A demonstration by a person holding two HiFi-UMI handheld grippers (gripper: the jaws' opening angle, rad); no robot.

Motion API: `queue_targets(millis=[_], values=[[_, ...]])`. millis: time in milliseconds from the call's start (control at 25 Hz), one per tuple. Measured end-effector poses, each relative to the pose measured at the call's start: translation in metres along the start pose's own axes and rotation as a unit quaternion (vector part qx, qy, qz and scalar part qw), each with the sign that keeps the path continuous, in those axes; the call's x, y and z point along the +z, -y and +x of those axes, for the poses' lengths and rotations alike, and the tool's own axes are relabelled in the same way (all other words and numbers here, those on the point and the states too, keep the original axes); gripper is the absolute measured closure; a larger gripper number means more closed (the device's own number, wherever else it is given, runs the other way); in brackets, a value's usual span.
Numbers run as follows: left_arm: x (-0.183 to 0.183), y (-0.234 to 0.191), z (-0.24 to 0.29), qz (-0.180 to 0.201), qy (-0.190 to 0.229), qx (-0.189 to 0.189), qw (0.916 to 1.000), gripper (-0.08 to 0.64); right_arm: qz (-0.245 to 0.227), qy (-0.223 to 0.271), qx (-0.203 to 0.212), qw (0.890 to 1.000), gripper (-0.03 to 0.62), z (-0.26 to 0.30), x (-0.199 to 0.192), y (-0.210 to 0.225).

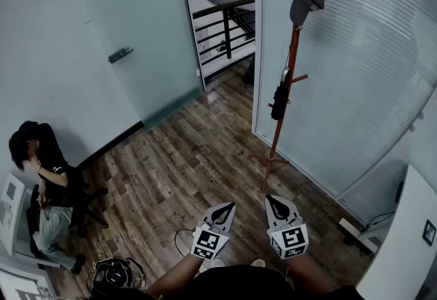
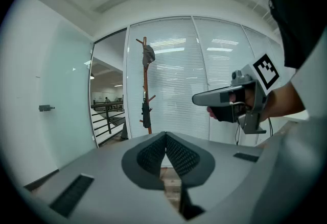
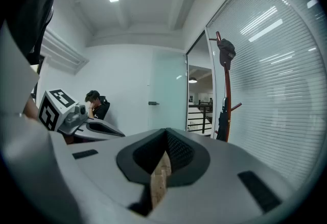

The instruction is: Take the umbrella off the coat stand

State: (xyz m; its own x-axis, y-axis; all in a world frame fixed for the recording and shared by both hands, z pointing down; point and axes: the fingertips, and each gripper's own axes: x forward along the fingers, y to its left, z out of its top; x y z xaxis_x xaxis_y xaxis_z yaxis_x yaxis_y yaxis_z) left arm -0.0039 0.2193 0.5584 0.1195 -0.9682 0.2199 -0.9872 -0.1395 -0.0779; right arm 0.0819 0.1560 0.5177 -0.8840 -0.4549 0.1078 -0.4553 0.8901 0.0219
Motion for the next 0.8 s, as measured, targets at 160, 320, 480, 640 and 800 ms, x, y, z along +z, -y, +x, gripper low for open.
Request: queue_targets(millis=[160, 320, 480, 640, 800], values=[[0.007, -0.009, -0.002, 0.002, 0.012, 0.005, 0.9999, 0.546, -0.003, 0.009, -0.003, 1.000, 0.588, 0.006, 0.005, -0.001], [0.008, -0.016, -0.008, 0.001, 0.014, 0.007, 0.9999, 0.546, -0.007, 0.013, -0.013, 1.000, 0.588, 0.009, 0.008, -0.004], [0.004, -0.026, -0.018, -0.003, 0.014, 0.008, 0.9999, 0.545, -0.008, 0.016, -0.020, 1.000, 0.588, 0.013, 0.012, -0.012], [-0.004, -0.037, -0.029, -0.005, 0.011, 0.009, 0.9999, 0.546, 0.012, 0.021, -0.030, 0.999, 0.586, 0.020, 0.013, -0.020], [-0.011, -0.058, -0.040, -0.011, 0.011, 0.015, 0.9998, 0.545, 0.012, 0.019, -0.031, 0.999, 0.586, 0.032, 0.015, -0.033]])
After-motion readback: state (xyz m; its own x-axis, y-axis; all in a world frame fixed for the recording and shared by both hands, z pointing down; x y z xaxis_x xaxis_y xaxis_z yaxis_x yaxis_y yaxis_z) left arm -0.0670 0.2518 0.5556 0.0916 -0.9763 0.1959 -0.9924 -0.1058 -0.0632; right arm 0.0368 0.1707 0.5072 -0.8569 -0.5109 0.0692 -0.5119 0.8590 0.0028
